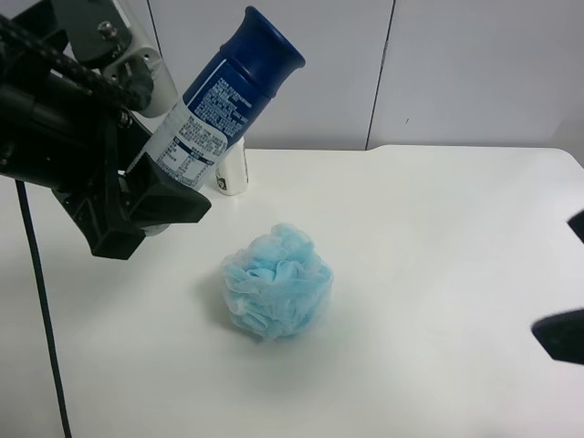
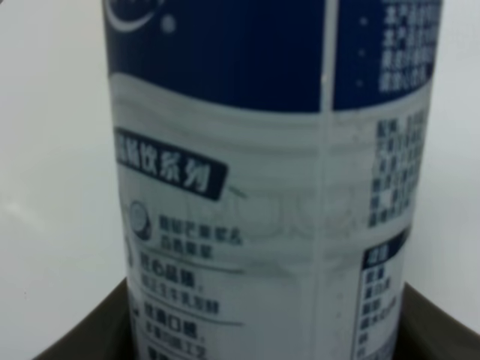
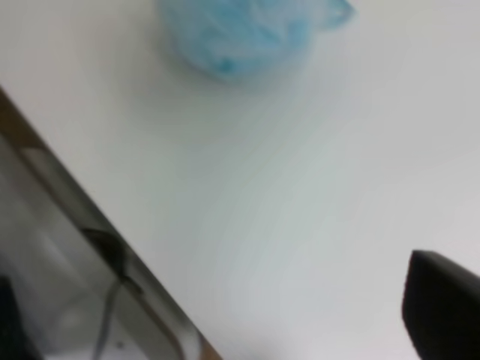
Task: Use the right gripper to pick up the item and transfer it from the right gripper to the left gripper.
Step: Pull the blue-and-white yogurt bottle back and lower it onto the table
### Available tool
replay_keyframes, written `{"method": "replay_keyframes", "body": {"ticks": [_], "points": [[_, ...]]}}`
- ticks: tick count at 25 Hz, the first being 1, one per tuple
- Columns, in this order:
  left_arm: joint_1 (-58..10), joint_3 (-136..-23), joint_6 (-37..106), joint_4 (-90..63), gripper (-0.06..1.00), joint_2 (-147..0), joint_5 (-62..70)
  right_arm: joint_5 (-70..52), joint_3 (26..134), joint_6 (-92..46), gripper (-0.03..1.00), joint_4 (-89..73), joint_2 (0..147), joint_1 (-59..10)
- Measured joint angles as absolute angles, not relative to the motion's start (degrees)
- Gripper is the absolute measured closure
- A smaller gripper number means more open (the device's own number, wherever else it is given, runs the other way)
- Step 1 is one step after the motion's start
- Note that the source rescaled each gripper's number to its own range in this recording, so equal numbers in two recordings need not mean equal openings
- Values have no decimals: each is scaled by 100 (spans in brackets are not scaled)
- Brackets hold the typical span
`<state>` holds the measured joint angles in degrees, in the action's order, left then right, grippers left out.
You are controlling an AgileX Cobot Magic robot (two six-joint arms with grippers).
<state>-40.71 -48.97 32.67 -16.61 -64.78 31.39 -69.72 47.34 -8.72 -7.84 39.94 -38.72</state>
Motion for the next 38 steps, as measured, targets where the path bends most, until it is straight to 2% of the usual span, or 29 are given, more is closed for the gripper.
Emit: {"method": "replay_keyframes", "body": {"ticks": [9,20,33,36,38], "points": [[-4071,-4897,3267,-1661,94,-6478,3144,-6065,3014,-676,-3,-454,1952,-3872],[-4071,-4897,3262,-1661,94,-6478,3144,-6097,2831,-441,-3,-446,514,-3872],[-4071,-4897,3262,-1661,94,-6478,3144,-6097,2831,-268,-3,-368,436,-3872],[-4071,-4897,3262,-1661,94,-6478,3144,-6091,2831,-268,-3,-374,182,-3591],[-4071,-4897,3262,-1661,94,-6478,3144,-6096,2831,-268,-3,-374,0,-3168]]}}
